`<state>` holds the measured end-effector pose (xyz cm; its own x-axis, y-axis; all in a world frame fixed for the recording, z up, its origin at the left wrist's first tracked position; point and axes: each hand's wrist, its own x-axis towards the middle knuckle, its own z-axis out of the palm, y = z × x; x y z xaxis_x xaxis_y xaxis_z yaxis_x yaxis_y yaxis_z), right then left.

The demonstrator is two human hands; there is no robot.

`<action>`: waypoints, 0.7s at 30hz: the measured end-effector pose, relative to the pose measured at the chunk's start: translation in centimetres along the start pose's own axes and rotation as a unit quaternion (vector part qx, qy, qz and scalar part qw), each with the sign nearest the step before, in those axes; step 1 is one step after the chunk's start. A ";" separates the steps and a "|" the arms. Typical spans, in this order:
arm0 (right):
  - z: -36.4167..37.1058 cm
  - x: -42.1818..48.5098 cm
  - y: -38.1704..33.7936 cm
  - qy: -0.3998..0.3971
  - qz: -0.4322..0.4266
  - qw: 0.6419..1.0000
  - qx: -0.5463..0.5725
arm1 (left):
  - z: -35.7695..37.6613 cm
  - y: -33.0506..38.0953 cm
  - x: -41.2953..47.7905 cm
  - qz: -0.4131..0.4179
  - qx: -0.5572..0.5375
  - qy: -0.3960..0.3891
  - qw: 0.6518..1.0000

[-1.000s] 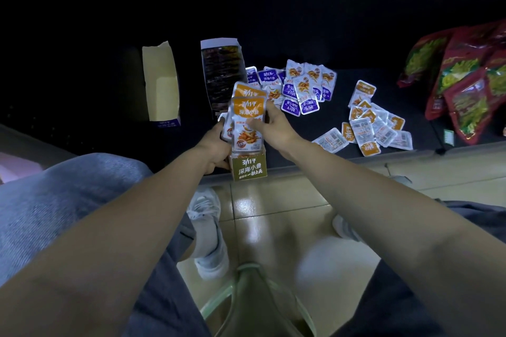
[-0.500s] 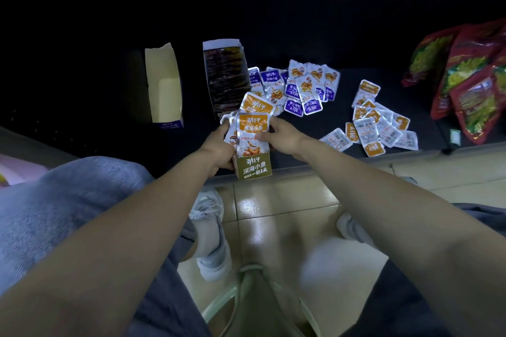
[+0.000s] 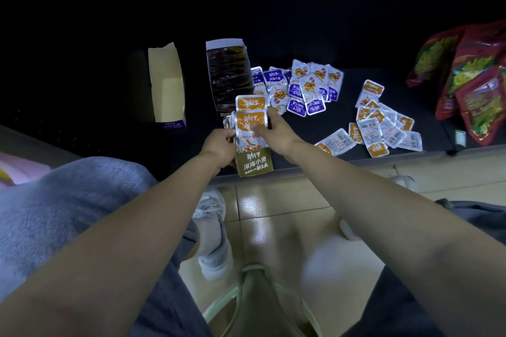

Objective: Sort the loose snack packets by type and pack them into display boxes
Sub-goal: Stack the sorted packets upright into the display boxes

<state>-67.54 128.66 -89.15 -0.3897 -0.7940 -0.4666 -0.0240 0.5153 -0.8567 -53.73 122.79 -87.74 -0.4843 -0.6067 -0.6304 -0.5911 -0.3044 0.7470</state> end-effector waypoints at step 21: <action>-1.5 2.4 -0.9 -0.053 -0.041 0.980 -0.187 | -0.3 -0.4 0.7 0.042 -0.016 0.008 0.999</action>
<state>-69.84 126.80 -89.14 -0.2744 -0.8565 -0.4372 -0.3953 0.5150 -0.7606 -53.63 122.30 -88.38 -0.5208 -0.6428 -0.5618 -0.5272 -0.2753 0.8039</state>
